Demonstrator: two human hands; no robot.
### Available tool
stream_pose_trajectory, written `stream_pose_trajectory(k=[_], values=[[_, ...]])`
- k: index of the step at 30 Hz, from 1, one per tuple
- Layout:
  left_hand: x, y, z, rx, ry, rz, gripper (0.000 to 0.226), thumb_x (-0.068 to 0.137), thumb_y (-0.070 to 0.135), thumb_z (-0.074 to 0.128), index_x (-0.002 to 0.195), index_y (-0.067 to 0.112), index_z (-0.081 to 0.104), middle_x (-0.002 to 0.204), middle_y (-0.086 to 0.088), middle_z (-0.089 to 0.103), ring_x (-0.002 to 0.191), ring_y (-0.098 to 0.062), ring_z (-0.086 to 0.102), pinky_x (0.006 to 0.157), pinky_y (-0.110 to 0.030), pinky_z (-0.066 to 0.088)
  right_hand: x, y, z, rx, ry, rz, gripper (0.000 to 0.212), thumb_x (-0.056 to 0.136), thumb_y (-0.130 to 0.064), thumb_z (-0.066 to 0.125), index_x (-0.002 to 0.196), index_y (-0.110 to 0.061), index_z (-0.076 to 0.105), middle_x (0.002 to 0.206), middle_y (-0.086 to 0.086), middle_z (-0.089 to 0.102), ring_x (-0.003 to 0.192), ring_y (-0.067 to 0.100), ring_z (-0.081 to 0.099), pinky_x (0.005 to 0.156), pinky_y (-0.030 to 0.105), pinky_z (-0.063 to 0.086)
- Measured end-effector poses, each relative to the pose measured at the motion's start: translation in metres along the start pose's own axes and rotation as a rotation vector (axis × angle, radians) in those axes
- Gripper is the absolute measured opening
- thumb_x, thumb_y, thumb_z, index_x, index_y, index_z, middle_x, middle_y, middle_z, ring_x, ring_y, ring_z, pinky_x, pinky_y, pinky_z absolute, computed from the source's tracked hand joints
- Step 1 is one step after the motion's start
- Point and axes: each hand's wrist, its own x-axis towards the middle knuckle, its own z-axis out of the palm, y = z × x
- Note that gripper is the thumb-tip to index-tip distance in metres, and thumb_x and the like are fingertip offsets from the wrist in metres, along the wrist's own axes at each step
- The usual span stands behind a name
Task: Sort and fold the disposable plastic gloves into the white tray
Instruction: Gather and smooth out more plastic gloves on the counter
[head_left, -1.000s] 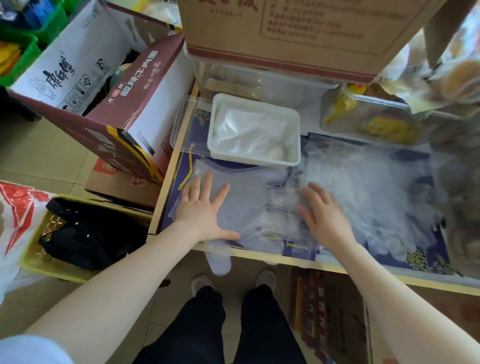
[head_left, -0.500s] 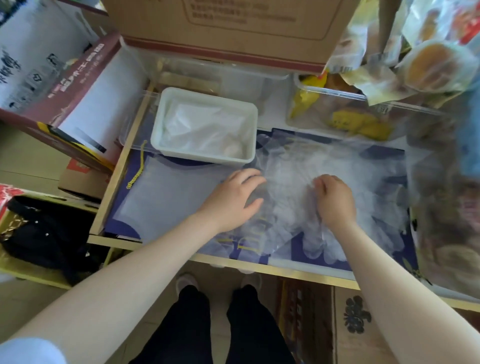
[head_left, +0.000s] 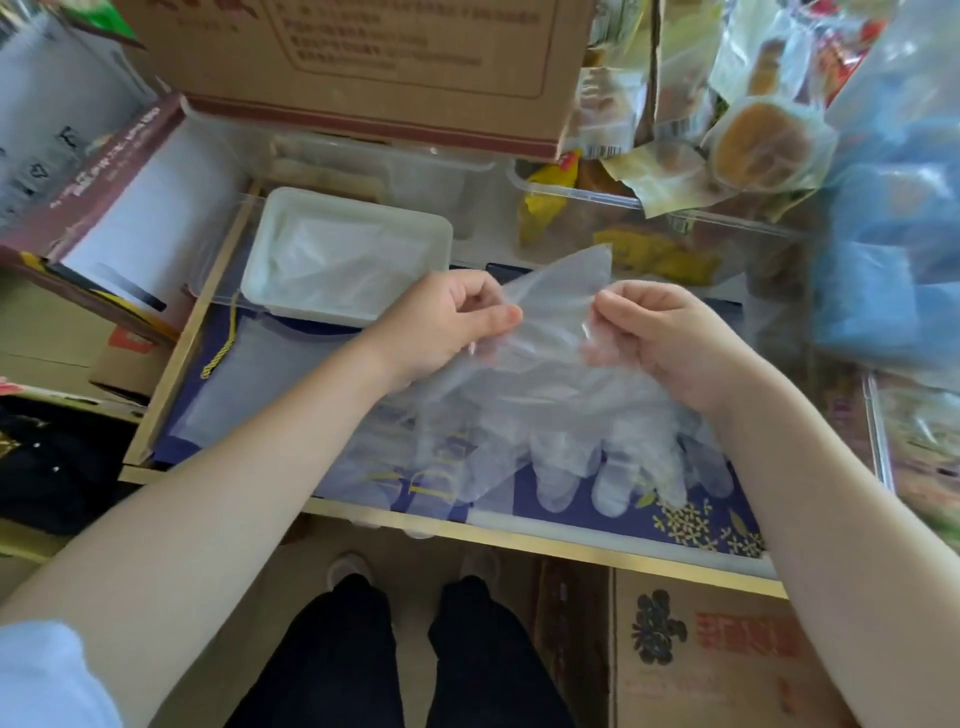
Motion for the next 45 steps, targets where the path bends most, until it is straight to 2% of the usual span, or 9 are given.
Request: stream_pose_trajectory(k=[6, 9, 14, 19, 23, 29, 34, 38, 45], values=[[-0.022, -0.002, -0.033, -0.286, 0.231, -0.205, 0.025, 0.096, 0.018, 0.049, 0.070, 0.015, 0.049, 0.047, 0.011, 0.054, 0.044, 0.000, 0.053, 0.046, -0.010, 0.043, 0.018, 0.002, 0.007, -0.153, -0.181, 0.012, 0.031, 0.087, -0.030, 0.060, 0.098, -0.002, 0.065, 0.081, 0.004, 0.069, 0.075, 0.015, 0.063, 0.079, 0.026, 0.052], [-0.035, -0.010, -0.050, -0.524, 0.314, -0.281, 0.024, 0.096, 0.016, 0.048, 0.072, 0.014, 0.047, 0.047, 0.009, 0.054, 0.044, -0.003, 0.058, 0.048, -0.013, 0.047, 0.026, 0.001, 0.028, -0.249, -0.229, 0.009, 0.031, 0.075, -0.027, 0.072, 0.089, 0.000, 0.064, 0.072, 0.000, 0.065, 0.070, 0.010, 0.061, 0.074, 0.025, 0.047], [-0.060, -0.035, -0.088, -0.613, 0.352, -0.325, 0.014, 0.081, 0.012, 0.062, 0.078, 0.019, 0.050, 0.059, 0.010, 0.058, 0.053, -0.003, 0.058, 0.049, -0.016, 0.048, 0.043, 0.002, 0.062, 0.130, -0.217, 0.091, 0.017, 0.089, -0.013, 0.052, 0.072, -0.013, 0.053, 0.061, -0.001, 0.048, 0.057, 0.010, 0.050, 0.064, 0.019, 0.048], [-0.090, -0.053, -0.130, -0.800, 0.122, -0.464, 0.062, 0.063, 0.046, 0.073, 0.111, 0.011, 0.060, 0.071, 0.003, 0.060, 0.045, -0.003, 0.047, 0.038, -0.014, 0.033, 0.051, -0.002, 0.110, 0.212, -0.273, 0.241, 0.020, 0.085, -0.017, 0.055, 0.074, -0.019, 0.071, 0.081, 0.006, 0.031, 0.068, 0.016, 0.033, 0.055, 0.021, 0.053], [-0.109, -0.061, -0.158, -0.849, -0.038, -0.511, 0.038, 0.076, 0.049, 0.055, 0.077, 0.015, 0.072, 0.052, 0.008, 0.048, 0.037, -0.002, 0.033, 0.037, -0.012, 0.021, 0.053, -0.009, 0.147, 0.113, -0.253, 0.314, 0.031, 0.092, -0.018, 0.051, 0.072, -0.025, 0.073, 0.072, 0.002, 0.028, 0.061, 0.012, 0.029, 0.046, 0.015, 0.048], [-0.123, -0.090, -0.178, -0.123, 0.238, -0.571, 0.014, 0.092, 0.020, 0.057, 0.081, 0.014, 0.064, 0.069, -0.001, 0.066, 0.062, -0.014, 0.062, 0.053, -0.021, 0.047, 0.075, 0.027, 0.180, -0.329, -0.137, 0.305, 0.017, 0.086, -0.021, 0.064, 0.071, -0.013, 0.061, 0.058, -0.004, 0.056, 0.057, 0.012, 0.048, 0.051, 0.017, 0.041], [-0.121, -0.106, -0.186, -0.026, 0.176, -0.675, 0.016, 0.095, 0.023, 0.052, 0.087, 0.011, 0.061, 0.083, -0.004, 0.065, 0.050, -0.006, 0.062, 0.048, -0.019, 0.050, 0.076, 0.052, 0.196, -0.428, 0.025, 0.228, 0.021, 0.083, -0.008, 0.065, 0.064, -0.011, 0.058, 0.064, 0.011, 0.057, 0.064, 0.025, 0.048, 0.060, 0.034, 0.041], [-0.114, -0.112, -0.185, 0.061, 0.107, -0.640, 0.009, 0.096, 0.021, 0.051, 0.097, 0.013, 0.055, 0.086, -0.008, 0.066, 0.048, -0.007, 0.062, 0.044, -0.016, 0.047, 0.075, 0.062, 0.201, -0.738, 0.303, -0.015, 0.010, 0.085, -0.015, 0.063, 0.077, -0.009, 0.060, 0.067, 0.000, 0.056, 0.064, 0.018, 0.049, 0.064, 0.026, 0.041], [-0.103, -0.126, -0.189, 0.513, 0.106, -0.488, 0.009, 0.097, 0.018, 0.044, 0.098, 0.011, 0.048, 0.073, -0.006, 0.064, 0.044, -0.013, 0.056, 0.033, -0.015, 0.037, 0.070, 0.088, 0.220, -1.317, 0.576, -0.309, 0.033, 0.087, -0.023, 0.055, 0.117, -0.009, 0.055, 0.120, 0.013, 0.056, 0.112, 0.033, 0.041, 0.095, 0.042, 0.029]])
